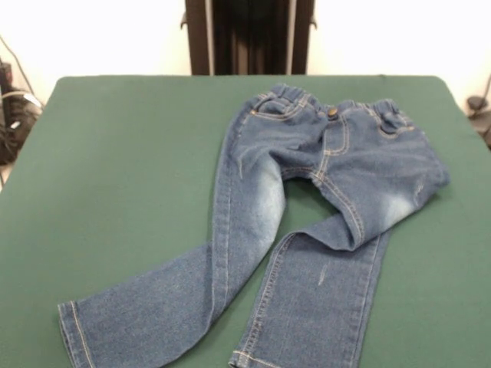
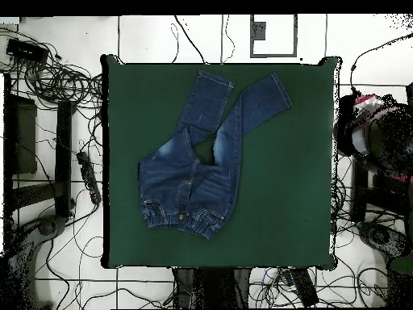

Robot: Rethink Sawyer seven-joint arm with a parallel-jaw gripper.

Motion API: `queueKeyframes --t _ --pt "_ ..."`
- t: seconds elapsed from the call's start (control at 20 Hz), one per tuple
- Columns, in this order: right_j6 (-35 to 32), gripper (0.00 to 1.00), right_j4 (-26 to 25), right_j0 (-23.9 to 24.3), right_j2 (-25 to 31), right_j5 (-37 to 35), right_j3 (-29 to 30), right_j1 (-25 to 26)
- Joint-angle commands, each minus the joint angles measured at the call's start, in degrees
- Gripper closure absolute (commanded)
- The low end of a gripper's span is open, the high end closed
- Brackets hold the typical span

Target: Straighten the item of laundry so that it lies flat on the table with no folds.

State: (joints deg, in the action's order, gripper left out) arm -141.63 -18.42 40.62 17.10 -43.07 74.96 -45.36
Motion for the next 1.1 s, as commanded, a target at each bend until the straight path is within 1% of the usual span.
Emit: queueKeyframes --t 0.05,0.25,0.4,0.6,0.85,1.1 --pt "35.18 0.0 -2.32 5.86 9.97 -14.96 -0.18 0.89" --pt "35.61 0.0 -4.65 5.75 11.35 -16.27 -4.02 3.73" --pt "34.94 0.0 -5.09 5.26 11.71 -17.25 -4.67 3.7" --pt "33.56 0.0 -4.45 4.0 10.86 -16.96 -4.17 3.4" --pt "33.54 0.0 -3.65 2.03 10.88 -16.74 -7.93 8.2" --pt "33.34 0.0 -3.73 0.61 10.95 -15.0 -10.89 12.21"
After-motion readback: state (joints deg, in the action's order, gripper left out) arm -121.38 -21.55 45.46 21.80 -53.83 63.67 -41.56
